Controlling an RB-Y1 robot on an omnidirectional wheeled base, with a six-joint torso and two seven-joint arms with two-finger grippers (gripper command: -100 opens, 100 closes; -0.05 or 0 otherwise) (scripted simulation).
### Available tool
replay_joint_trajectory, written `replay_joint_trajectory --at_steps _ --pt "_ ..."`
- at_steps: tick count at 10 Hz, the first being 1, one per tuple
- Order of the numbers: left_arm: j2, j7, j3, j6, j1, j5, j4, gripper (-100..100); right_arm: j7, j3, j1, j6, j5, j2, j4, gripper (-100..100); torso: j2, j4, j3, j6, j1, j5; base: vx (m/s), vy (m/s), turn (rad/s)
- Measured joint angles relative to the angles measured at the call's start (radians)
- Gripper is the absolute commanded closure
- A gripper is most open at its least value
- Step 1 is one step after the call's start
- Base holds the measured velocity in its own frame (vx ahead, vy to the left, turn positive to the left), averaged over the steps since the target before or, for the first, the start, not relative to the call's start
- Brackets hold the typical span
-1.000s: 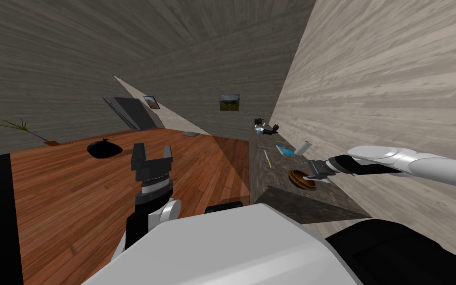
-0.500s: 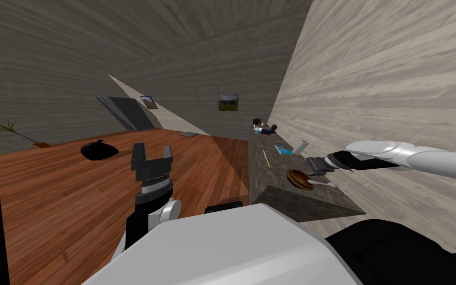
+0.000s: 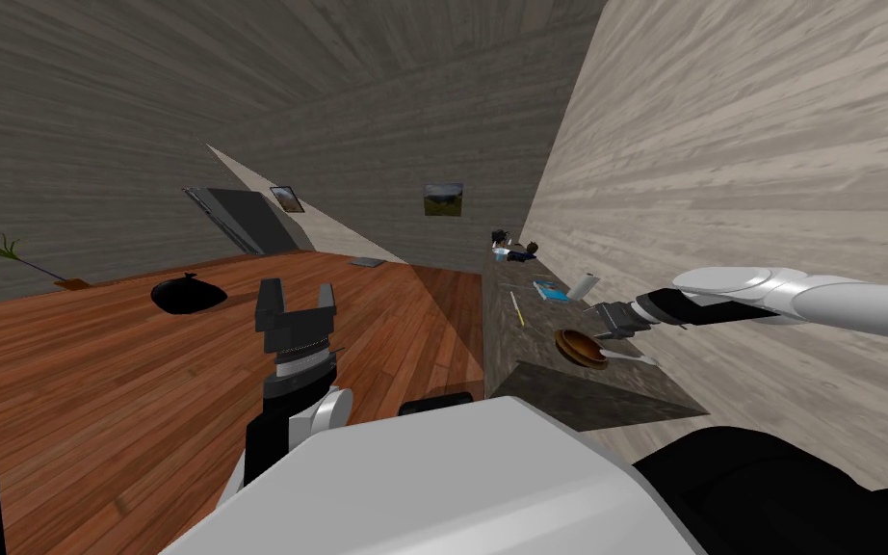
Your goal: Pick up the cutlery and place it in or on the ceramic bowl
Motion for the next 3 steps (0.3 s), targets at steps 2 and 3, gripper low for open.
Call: replay_joint_trajectory --at_steps 2,3 --pt "0.000 0.000 0.000 0.000 0.000 0.000 0.000 0 0.000 0.000 0.000 0.000 0.000 0.000 0.000 0 0.000 0.000 0.000 0.000 0.000 0.000 0.000 0.000 0.000" --pt "0.000 0.000 0.000 0.000 0.000 0.000 0.000 0 0.000 0.000 0.000 0.000 0.000 0.000 0.000 0 0.000 0.000 0.000 0.000 0.000 0.000 0.000 0.000 0.000"
